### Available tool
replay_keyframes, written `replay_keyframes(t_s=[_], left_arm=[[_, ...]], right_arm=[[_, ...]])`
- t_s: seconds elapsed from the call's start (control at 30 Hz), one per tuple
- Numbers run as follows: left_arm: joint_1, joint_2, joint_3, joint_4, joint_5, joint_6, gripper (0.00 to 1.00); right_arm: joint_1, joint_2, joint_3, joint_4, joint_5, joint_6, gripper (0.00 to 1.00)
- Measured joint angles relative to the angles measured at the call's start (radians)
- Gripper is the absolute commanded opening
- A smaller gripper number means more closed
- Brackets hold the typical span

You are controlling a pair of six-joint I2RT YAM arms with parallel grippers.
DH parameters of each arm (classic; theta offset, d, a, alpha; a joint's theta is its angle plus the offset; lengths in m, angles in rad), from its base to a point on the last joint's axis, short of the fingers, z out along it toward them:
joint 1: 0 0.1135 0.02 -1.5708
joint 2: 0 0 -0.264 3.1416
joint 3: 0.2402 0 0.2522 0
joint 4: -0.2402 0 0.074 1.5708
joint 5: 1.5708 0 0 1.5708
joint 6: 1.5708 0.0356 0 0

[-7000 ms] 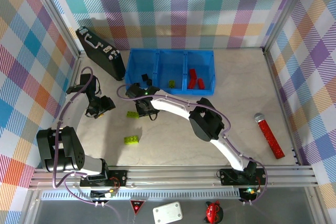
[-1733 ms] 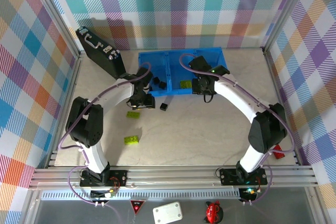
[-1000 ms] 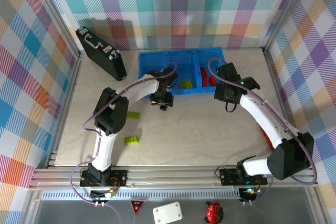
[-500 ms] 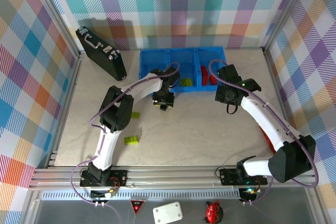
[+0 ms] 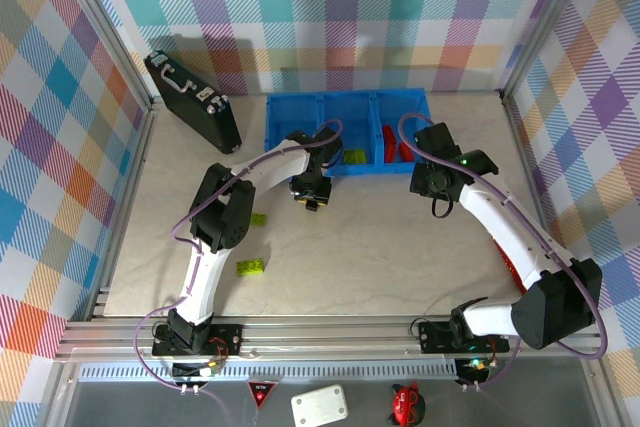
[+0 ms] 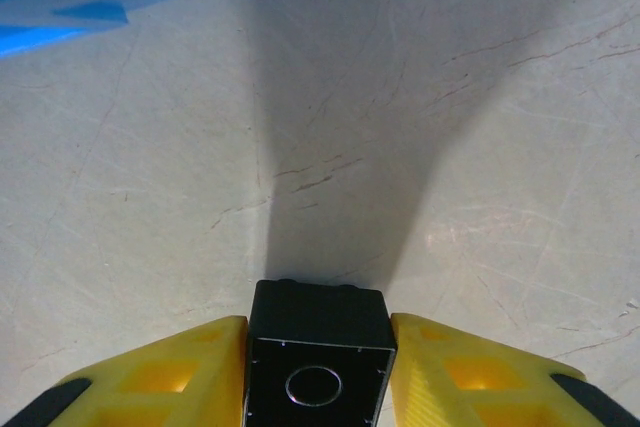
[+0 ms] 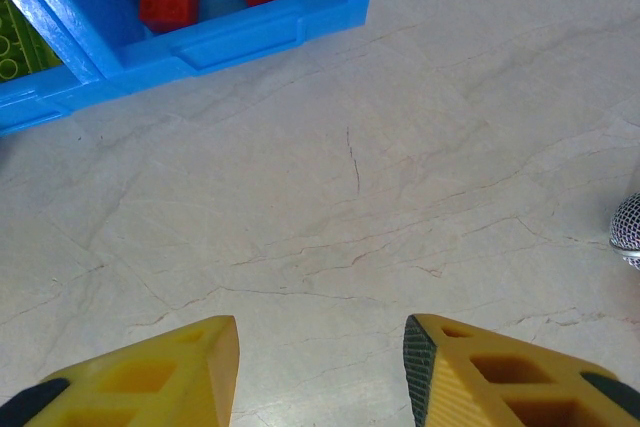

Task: Sort the legos into containers by color
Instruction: Pick up the lego from the center of the table, then place the lego at the center of the table.

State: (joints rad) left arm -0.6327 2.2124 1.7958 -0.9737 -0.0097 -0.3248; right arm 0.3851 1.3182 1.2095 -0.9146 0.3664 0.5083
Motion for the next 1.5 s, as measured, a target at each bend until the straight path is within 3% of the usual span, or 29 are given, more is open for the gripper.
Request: replay_keyframes(t_s=[0.87, 1.27, 1.5], left_arm=[[0.019, -0.149, -0.026, -0.002, -0.047, -0.019, 0.36], [0.145, -0.131, 0.155, -0.023, -0.101, -0.019, 0.36], [0.184, -0.025, 0.285, -0.022, -0.122, -0.018, 0.36]], right_arm=[[0.0, -0.016, 0.0, -0.004, -0.005, 0.004, 0.48], [0.0, -0.022, 0.0, -0.022, -0.008, 0.003, 0.48], [0.0, -0.035, 0.005, -0.029, -0.008, 0.003, 0.48]])
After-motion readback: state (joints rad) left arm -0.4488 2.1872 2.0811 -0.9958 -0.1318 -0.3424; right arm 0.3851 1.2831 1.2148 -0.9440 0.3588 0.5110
